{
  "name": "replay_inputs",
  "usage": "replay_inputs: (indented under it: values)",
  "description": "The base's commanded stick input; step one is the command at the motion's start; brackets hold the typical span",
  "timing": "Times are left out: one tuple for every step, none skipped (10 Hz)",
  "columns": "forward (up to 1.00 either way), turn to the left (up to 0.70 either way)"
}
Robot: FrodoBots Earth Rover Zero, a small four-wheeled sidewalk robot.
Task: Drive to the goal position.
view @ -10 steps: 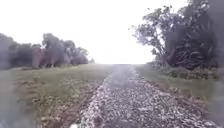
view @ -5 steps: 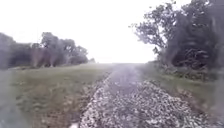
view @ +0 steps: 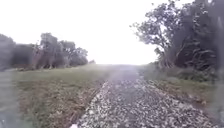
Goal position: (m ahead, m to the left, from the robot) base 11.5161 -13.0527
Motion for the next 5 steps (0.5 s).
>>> replay_inputs:
  values:
    - [0.70,0.00]
    - [0.70,0.00]
    - [0.70,0.00]
    - [0.70,0.00]
    - [0.70,-0.35]
